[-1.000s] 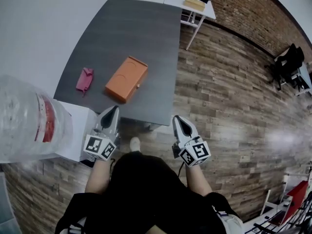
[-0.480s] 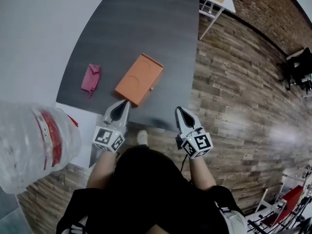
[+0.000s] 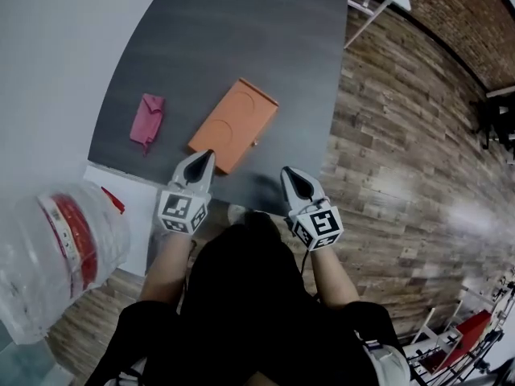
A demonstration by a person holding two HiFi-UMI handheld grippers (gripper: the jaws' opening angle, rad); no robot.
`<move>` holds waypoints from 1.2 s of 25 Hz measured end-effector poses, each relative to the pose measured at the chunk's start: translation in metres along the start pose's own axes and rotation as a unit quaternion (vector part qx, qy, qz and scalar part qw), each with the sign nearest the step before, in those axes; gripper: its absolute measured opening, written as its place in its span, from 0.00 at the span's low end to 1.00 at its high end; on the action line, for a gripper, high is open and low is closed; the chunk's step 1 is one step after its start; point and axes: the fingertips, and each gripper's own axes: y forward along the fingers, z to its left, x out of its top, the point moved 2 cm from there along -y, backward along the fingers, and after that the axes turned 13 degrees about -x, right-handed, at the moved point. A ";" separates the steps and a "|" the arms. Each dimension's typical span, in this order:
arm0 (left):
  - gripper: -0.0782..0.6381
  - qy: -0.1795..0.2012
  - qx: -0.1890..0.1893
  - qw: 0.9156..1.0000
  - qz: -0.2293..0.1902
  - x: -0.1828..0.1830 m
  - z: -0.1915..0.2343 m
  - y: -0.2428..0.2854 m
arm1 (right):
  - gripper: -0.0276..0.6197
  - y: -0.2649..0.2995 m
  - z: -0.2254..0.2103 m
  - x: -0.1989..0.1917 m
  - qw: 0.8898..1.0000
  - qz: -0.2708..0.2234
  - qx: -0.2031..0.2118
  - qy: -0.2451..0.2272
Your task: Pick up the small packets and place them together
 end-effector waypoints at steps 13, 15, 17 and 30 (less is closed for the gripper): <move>0.11 0.049 0.018 0.995 0.083 -0.028 0.013 0.019 | 0.09 0.055 -0.006 -0.035 0.992 0.082 0.042 -0.091; 0.11 0.058 0.021 0.993 0.098 -0.026 0.013 0.019 | 0.12 0.063 -0.004 -0.041 0.989 0.094 0.051 -0.105; 0.11 0.057 0.031 0.991 0.113 -0.025 0.015 0.018 | 0.13 0.070 -0.003 -0.044 0.986 0.104 0.059 -0.117; 0.11 0.037 0.061 0.978 0.196 -0.042 0.032 0.023 | 0.25 0.115 0.013 -0.067 0.956 0.156 0.084 -0.234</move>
